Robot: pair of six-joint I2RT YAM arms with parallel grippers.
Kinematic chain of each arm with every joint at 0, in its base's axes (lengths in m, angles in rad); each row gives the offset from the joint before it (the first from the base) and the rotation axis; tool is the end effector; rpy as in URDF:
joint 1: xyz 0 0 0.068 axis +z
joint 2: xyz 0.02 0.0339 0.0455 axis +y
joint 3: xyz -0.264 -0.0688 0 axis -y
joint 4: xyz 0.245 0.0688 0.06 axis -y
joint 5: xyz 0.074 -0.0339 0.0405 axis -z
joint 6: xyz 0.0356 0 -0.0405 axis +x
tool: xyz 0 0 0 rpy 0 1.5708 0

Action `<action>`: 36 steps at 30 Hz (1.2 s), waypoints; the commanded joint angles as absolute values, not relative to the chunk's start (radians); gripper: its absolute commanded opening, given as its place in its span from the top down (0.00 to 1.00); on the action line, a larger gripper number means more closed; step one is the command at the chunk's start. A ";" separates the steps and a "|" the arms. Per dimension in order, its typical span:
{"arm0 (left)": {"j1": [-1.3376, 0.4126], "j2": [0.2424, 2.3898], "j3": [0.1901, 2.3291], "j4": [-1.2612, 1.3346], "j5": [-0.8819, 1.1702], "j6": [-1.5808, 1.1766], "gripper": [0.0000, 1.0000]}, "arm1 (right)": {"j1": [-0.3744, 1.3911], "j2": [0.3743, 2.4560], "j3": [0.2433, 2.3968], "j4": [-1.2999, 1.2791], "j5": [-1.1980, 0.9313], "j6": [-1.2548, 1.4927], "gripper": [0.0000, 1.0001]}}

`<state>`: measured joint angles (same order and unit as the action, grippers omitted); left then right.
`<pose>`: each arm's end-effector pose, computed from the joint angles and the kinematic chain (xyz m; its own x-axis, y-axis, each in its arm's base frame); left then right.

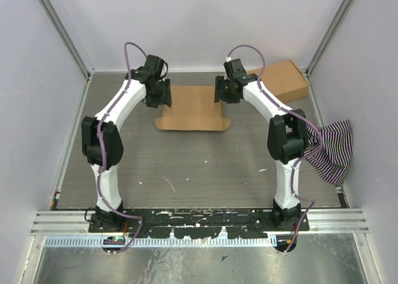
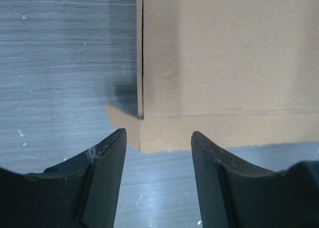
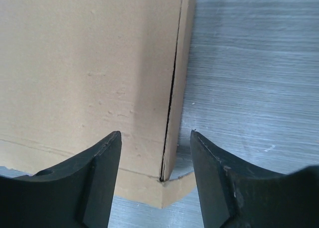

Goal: Fold the paper box

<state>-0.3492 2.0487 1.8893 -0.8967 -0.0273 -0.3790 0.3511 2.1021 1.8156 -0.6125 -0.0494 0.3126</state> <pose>0.4202 -0.1520 0.2729 -0.8817 -0.0725 -0.4661 0.0034 0.9871 -0.1601 0.4444 0.1646 0.2437 -0.8139 0.0290 -0.5803 -0.1283 0.9651 0.2282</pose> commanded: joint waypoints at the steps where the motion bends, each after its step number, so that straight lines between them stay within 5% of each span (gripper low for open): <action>1: -0.350 1.899 1.823 -0.932 -0.053 -0.364 0.38 | 0.342 1.892 1.833 -0.585 0.064 0.299 0.36; 2: -0.348 1.869 1.782 -0.908 -0.041 -0.364 0.38 | 0.341 1.855 1.796 -0.556 0.082 0.332 0.35; 4: -0.343 1.799 1.658 -0.797 -0.031 -0.385 0.38 | 0.329 1.816 1.694 -0.501 0.032 0.346 0.03; 5: -0.336 1.765 1.584 -0.705 -0.035 -0.427 0.40 | 0.313 1.827 1.655 -0.489 -0.079 0.317 0.00; 9: -0.310 1.720 1.472 -0.640 -0.037 -0.523 0.40 | 0.273 1.840 1.518 -0.376 -0.407 0.375 0.07; 19: -0.308 1.796 1.508 -0.680 -0.068 -0.418 0.25 | 0.318 1.748 1.364 -0.313 -0.222 0.370 0.00; 36: -0.315 1.927 1.565 -0.717 -0.020 -0.382 0.31 | 0.445 1.811 1.346 -0.332 -0.078 0.350 0.10</action>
